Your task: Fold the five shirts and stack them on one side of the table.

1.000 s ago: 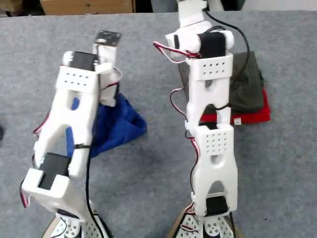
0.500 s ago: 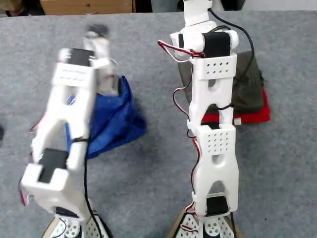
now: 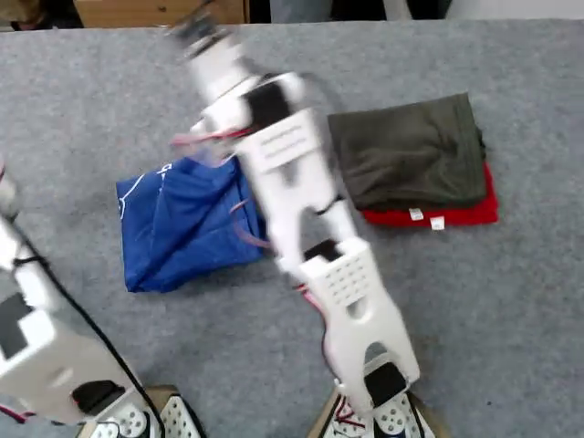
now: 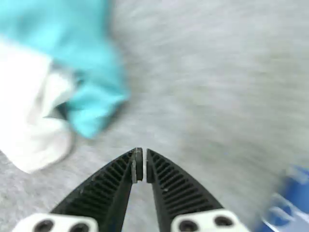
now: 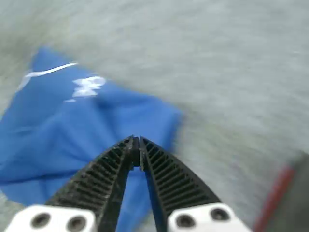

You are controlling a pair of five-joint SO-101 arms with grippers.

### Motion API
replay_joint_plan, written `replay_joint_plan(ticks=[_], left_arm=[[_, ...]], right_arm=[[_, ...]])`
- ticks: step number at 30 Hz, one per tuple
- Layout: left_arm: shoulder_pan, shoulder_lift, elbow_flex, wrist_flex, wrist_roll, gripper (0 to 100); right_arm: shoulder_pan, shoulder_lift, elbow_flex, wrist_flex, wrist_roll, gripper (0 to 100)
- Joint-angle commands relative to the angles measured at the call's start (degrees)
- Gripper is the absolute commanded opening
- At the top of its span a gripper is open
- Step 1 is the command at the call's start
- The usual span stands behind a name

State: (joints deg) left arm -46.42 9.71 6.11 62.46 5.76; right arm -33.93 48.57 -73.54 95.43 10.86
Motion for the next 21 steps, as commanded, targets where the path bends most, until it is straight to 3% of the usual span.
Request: replay_joint_plan(ticks=[1,7,11,21], left_arm=[[-3.6,2.8,7.7,-11.3,-0.4,3],[-3.7,1.8,10.2,-14.7,1.1,3],[-3.0,1.4,10.3,-14.8,1.1,3],[-2.9,1.4,10.0,-14.8,1.1,3]], right_arm=[[-4.3,-2.9,8.7,-9.8,-0.5,1.4],[-8.4,-2.9,20.8,-22.1,-0.2,1.4],[-7.7,-0.3,24.2,-23.2,-0.2,1.3],[-7.1,0.0,14.4,6.0,-0.2,1.3]])
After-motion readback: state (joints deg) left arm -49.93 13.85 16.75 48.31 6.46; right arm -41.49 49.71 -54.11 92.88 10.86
